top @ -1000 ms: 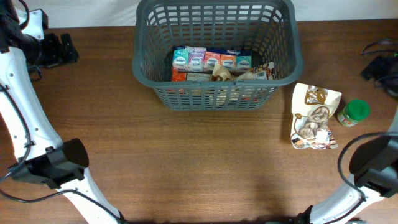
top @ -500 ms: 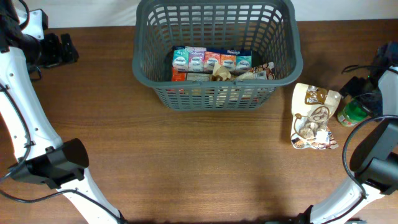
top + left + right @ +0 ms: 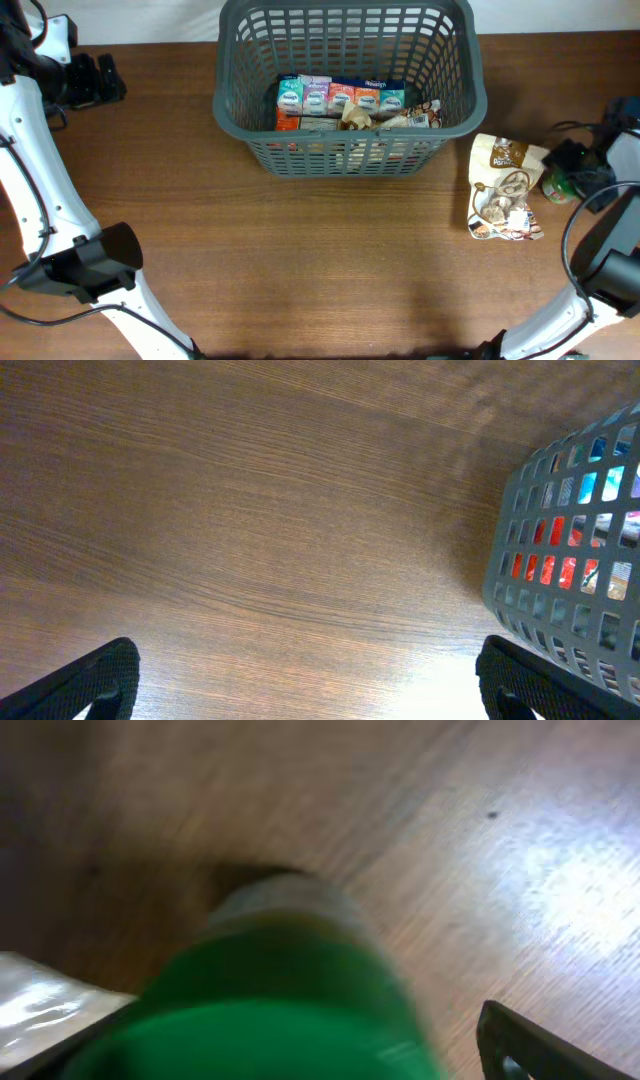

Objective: Pack container
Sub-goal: 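Move the right gripper down onto the green-lidded jar, then close the right gripper around the green jar and lift it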

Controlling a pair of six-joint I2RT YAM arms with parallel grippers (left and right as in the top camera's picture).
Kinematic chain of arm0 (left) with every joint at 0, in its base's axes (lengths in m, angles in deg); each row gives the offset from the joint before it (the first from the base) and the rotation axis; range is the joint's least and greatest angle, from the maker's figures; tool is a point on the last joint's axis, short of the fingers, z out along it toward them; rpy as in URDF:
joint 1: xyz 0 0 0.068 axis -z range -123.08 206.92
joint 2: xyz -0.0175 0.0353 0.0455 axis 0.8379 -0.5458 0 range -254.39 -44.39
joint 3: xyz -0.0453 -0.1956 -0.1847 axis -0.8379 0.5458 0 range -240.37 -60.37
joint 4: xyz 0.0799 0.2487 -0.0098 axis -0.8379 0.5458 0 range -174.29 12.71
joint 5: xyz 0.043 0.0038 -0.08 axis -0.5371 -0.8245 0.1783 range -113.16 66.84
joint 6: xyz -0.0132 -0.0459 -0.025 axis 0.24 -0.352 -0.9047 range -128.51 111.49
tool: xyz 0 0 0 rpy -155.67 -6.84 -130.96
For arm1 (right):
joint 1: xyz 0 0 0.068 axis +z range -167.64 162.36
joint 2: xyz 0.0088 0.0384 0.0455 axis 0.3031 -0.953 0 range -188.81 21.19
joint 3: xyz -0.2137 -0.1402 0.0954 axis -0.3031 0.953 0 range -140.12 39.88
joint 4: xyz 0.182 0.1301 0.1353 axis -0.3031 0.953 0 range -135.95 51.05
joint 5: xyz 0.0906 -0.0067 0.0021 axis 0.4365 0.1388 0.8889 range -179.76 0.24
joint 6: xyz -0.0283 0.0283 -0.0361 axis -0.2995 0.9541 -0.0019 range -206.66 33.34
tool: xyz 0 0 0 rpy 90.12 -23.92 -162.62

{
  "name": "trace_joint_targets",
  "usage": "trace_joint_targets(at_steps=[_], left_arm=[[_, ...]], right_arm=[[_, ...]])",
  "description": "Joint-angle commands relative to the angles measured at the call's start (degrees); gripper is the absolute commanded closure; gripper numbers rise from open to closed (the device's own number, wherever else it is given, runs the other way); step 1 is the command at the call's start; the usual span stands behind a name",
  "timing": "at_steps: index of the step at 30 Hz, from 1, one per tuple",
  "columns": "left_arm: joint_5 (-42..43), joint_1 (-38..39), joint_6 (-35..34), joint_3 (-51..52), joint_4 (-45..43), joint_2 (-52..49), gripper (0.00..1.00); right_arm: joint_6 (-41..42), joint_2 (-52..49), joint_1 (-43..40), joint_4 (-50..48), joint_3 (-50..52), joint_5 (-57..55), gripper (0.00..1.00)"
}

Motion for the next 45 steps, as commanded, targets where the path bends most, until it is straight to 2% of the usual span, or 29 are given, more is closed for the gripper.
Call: trace_joint_targets(at_steps=[1,12,19,25,32,38,43,45], left_arm=[[-0.24,-0.13,-0.74,0.28,0.09,-0.48,0.01],[-0.24,-0.13,-0.74,0.28,0.09,-0.48,0.01],[-0.24,-0.13,-0.74,0.28,0.09,-0.46,0.01],[-0.24,-0.13,-0.74,0.28,0.09,-0.48,0.01],[-0.24,-0.13,-0.74,0.28,0.09,-0.48,0.01],[-0.24,-0.13,-0.72,0.28,0.09,-0.48,0.01],[-0.24,-0.13,-0.74,0.28,0.09,-0.48,0.01],[-0.24,-0.13,-0.74,0.28,0.09,-0.48,0.01]], right_arm=[[1.42,0.17,-2.89,-0.35,0.76,2.67,0.04],[2.43,0.17,-2.45,-0.28,0.76,5.03,0.04],[2.58,0.17,-2.45,-0.70,0.76,5.01,0.10],[2.75,0.17,-2.45,-0.92,0.76,4.98,0.11],[2.75,0.17,-2.47,-0.92,0.76,4.55,0.21],[2.78,0.17,-2.47,-0.94,0.76,4.55,0.25],[2.75,0.17,-2.45,-0.87,0.76,4.55,0.39],[2.78,0.17,-2.45,-0.70,0.76,4.57,0.40]])
